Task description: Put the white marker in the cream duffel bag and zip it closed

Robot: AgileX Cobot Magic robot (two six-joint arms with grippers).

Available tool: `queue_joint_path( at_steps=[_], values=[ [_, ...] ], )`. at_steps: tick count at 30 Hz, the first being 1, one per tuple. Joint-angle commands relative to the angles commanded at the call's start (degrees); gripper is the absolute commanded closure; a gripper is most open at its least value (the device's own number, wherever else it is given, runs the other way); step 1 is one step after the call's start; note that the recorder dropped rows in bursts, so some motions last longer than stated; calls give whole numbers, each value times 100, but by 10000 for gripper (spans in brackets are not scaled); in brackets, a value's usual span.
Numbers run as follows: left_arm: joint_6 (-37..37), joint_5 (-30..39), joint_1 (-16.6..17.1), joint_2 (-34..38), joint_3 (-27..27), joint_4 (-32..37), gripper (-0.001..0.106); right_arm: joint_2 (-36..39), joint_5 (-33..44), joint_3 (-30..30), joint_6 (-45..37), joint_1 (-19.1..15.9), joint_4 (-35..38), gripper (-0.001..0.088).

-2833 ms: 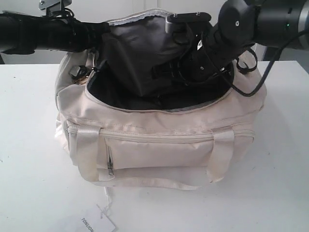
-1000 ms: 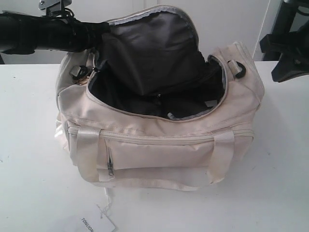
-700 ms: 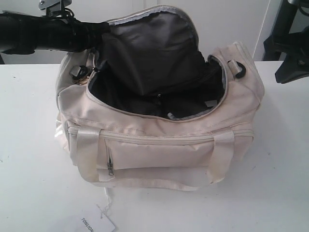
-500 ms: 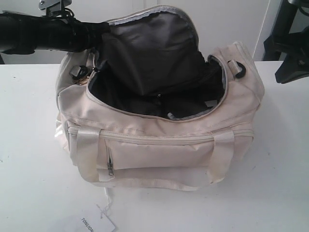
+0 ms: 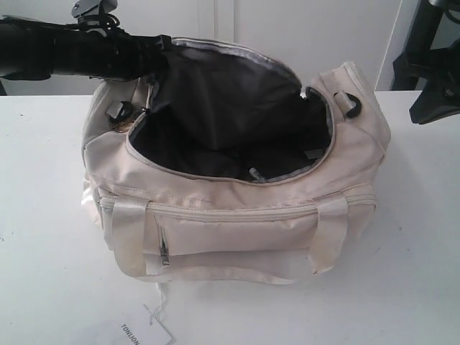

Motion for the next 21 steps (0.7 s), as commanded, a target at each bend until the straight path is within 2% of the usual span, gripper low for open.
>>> queue_joint_path(
  at_steps=[5,11,18,21],
  values=[
    [0,493,0,-198,0,28,1053,0,-13,0,0,0,10,868],
    [0,1247,0,-390,0,592,1053,0,-12,0,-22,0,10,868],
    [0,1987,0,-414,0,934,1053,0,-12,0,-22,0,10,868],
    [0,2262,0,-414,0,1315,1053,0,-12,0,-22,0,10,868]
  ],
)
